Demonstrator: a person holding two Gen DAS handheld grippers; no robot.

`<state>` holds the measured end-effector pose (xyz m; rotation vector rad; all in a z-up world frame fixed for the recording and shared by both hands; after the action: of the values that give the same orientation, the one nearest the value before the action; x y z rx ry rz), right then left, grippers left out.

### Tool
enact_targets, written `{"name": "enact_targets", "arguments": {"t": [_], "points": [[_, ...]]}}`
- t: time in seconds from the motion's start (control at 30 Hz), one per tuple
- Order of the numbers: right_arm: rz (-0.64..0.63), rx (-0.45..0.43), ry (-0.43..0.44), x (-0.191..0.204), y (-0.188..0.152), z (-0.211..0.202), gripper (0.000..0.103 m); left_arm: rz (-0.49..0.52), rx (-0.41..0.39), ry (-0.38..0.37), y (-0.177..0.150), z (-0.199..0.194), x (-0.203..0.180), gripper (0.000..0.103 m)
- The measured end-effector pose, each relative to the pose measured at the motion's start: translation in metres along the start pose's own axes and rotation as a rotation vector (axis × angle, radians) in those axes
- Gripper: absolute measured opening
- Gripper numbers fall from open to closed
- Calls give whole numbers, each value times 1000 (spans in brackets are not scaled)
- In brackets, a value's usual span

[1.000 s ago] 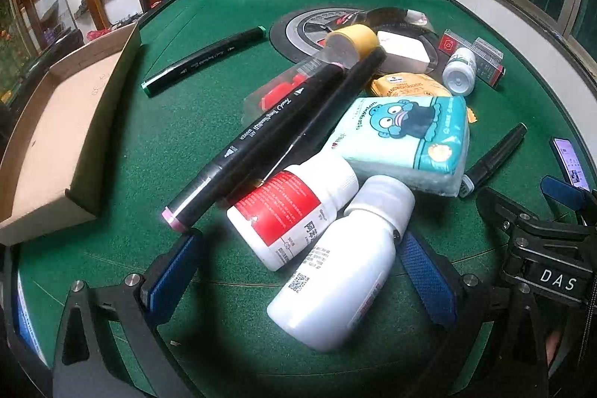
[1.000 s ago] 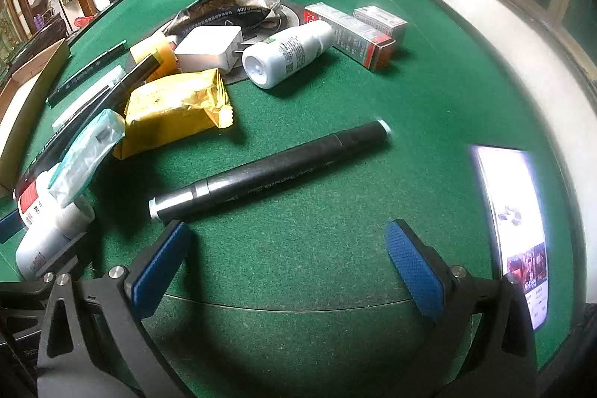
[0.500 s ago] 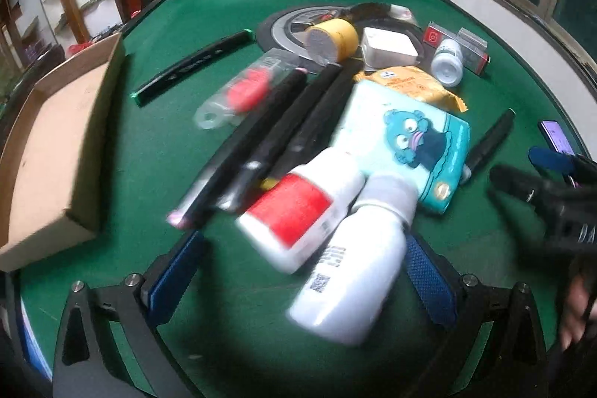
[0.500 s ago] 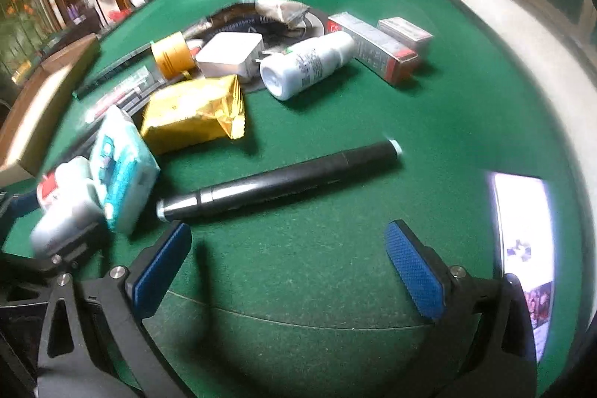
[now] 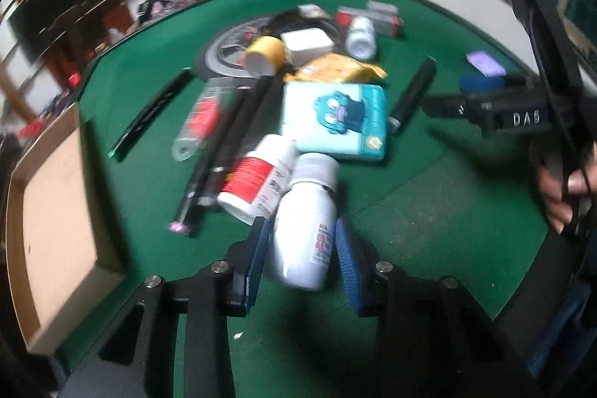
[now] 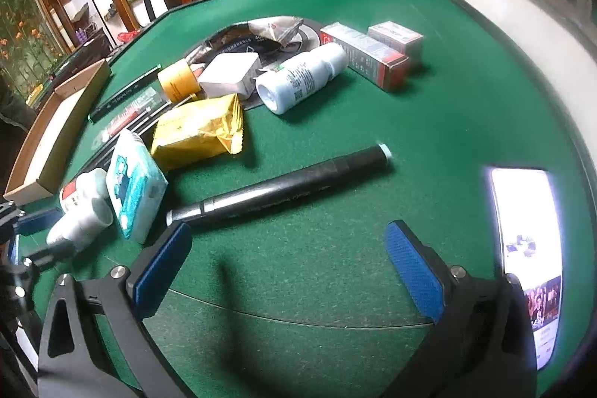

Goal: Organize objects
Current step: 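Grasp the white bottle with the left tool while the right tool grasps the blue tissue pack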

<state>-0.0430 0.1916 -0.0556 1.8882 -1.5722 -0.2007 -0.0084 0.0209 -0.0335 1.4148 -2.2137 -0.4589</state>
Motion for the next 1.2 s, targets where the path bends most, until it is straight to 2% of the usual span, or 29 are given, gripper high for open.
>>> {"name": "enact_targets", "arguments": {"t": [0.2, 0.3, 0.37, 0.43, 0.5, 0.6, 0.7, 0.77, 0.9, 1.2], "points": [[-5, -9, 6, 2, 1, -1, 103, -5, 30, -36, 9, 22, -13, 30], [17, -14, 18, -1, 2, -1, 103, -41, 1, -9, 7, 20, -16, 30], [45, -24, 27, -6, 3, -2, 100, -81, -16, -21, 2, 16, -17, 30], [68, -41, 57, -8, 5, -5, 87, -126, -21, -47, -7, 10, -14, 30], [59, -67, 103, -4, 8, -12, 67, -173, -33, -62, -13, 4, -9, 30], [-43, -104, 140, 18, 15, -25, 67, -228, -46, -60, -23, -4, 3, 30], [-188, -59, 148, 51, 18, -26, 67, -263, -52, -35, -29, -6, 17, 30], [-289, -28, 112, 73, 20, -21, 67, -293, -50, -24, -34, -5, 25, 30], [-412, 42, 71, 102, 22, -1, 67, -324, -39, -8, -43, -3, 36, 30], [-635, 178, -94, 127, 13, 50, 67, -340, -34, -1, -49, -4, 42, 30]]}}
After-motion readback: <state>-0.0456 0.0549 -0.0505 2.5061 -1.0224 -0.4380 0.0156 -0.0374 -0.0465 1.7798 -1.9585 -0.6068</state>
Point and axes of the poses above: each gripper's, at about its wrist camera, not at the fingertips, and z roughly the way its jaws point, x to its left, y to its top, the point moved 7 cm from there along z, roughly the way its jaws point, and after that the axes turned 9 degrees about y, right-handed, at the moved point
